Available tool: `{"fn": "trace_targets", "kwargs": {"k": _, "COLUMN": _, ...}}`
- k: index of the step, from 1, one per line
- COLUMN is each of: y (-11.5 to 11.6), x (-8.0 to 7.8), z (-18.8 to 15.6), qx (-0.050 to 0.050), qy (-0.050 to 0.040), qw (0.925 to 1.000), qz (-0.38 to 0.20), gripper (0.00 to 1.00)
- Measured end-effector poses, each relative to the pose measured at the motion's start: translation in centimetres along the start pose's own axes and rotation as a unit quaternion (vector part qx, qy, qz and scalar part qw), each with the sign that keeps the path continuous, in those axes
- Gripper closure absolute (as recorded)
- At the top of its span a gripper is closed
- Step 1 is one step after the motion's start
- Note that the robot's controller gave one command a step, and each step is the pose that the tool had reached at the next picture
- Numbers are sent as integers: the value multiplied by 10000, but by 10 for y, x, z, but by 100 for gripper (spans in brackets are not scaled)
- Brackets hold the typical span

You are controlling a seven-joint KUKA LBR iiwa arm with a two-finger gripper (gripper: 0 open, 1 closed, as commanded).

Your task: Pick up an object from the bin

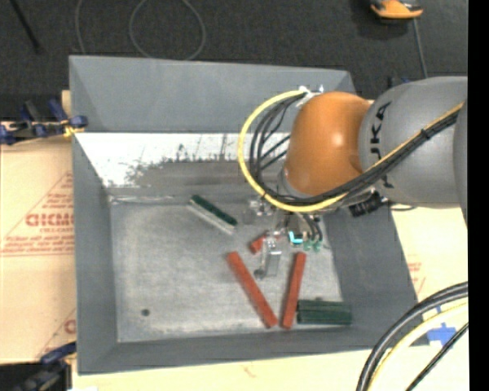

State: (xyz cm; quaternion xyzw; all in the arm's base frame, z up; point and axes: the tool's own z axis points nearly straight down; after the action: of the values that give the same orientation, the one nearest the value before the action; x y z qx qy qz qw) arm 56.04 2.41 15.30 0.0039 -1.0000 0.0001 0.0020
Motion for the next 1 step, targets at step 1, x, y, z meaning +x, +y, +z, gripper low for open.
{"fn": "trace_targets", "kwargs": {"k": 1, "y": -50, "x": -20, "z": 82, "qx": 16, "qy": -11, "qw": 9848, "qz": -1735, "gripper": 0}}
